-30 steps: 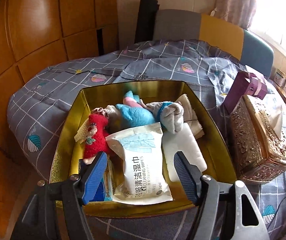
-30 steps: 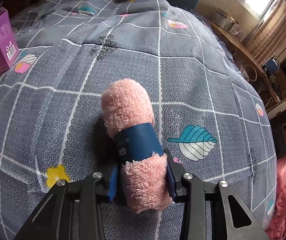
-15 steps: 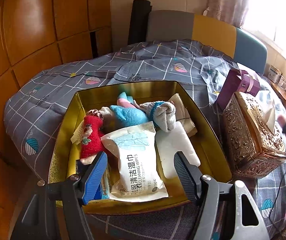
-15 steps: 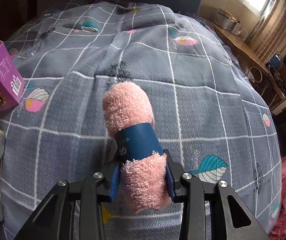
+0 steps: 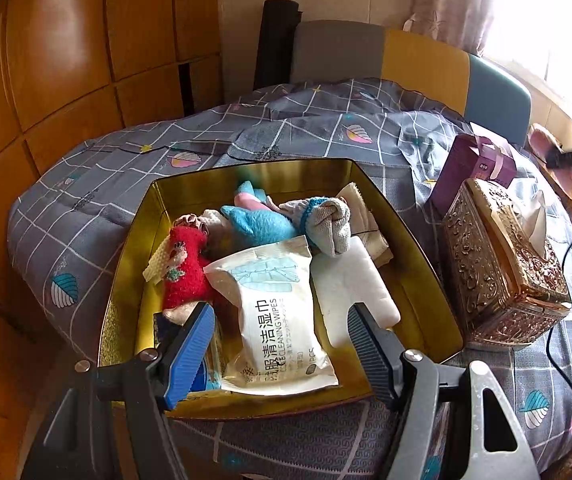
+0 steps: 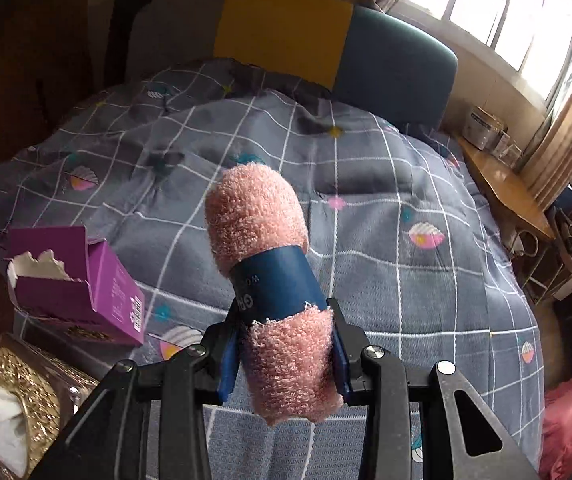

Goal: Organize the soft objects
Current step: 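Carry the pink towel over the gold tray and lower it in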

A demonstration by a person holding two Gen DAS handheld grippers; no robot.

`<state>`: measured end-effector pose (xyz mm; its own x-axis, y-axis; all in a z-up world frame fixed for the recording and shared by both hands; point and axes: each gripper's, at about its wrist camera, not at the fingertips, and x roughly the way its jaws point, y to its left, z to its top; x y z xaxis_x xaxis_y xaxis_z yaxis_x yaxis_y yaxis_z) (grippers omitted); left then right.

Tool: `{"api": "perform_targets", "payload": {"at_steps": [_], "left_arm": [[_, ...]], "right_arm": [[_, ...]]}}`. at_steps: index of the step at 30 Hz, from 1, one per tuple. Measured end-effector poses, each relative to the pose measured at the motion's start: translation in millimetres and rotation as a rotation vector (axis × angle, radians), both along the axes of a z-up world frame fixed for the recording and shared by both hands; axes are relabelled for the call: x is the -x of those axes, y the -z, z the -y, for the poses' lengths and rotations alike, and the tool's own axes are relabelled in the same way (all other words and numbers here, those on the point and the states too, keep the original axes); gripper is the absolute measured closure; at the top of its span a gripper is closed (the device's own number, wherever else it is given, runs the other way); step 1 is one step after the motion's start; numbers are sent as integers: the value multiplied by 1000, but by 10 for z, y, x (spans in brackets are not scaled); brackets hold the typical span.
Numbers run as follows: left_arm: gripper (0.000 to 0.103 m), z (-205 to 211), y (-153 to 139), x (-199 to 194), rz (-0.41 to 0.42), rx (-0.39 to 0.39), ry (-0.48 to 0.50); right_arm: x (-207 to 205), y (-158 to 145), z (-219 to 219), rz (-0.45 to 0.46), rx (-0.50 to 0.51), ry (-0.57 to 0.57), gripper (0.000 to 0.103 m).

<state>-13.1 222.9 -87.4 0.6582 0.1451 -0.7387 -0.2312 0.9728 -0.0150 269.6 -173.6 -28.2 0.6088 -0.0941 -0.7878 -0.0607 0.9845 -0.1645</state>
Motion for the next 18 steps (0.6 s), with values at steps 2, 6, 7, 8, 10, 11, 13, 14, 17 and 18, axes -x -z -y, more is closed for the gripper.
{"api": "perform_targets", "payload": {"at_steps": [2, 6, 7, 8, 10, 11, 13, 14, 17, 18], "left_arm": [[33, 2, -3, 8, 1, -3, 3], [33, 3, -10, 22, 5, -3, 5], [33, 6, -10, 20, 4, -3, 6], [33, 8, -12, 23, 4, -4, 7], [33, 12, -13, 31, 3, -3, 7], [33, 11, -13, 33, 3, -2, 8], [33, 12, -14, 38, 5, -1, 7], [33, 12, -12, 40, 5, -1, 6], [33, 1, -14, 44, 7, 0, 3], [33, -2, -16, 48, 9, 0, 2]], "right_arm": [[-5, -117, -140, 30, -8, -27, 65], [70, -361, -430, 99, -39, -102, 65], [99, -410, -512, 112, -42, -128, 65], [138, -453, -604, 123, -44, -156, 65], [221, -523, -783, 139, -48, -212, 65], [259, -546, -865, 142, -53, -240, 65], [356, -576, -1034, 141, -62, -299, 65], [410, -576, -1122, 137, -64, -331, 65], [597, -558, -1392, 107, -64, -429, 65], [669, -544, -1483, 98, -64, -460, 65]]}}
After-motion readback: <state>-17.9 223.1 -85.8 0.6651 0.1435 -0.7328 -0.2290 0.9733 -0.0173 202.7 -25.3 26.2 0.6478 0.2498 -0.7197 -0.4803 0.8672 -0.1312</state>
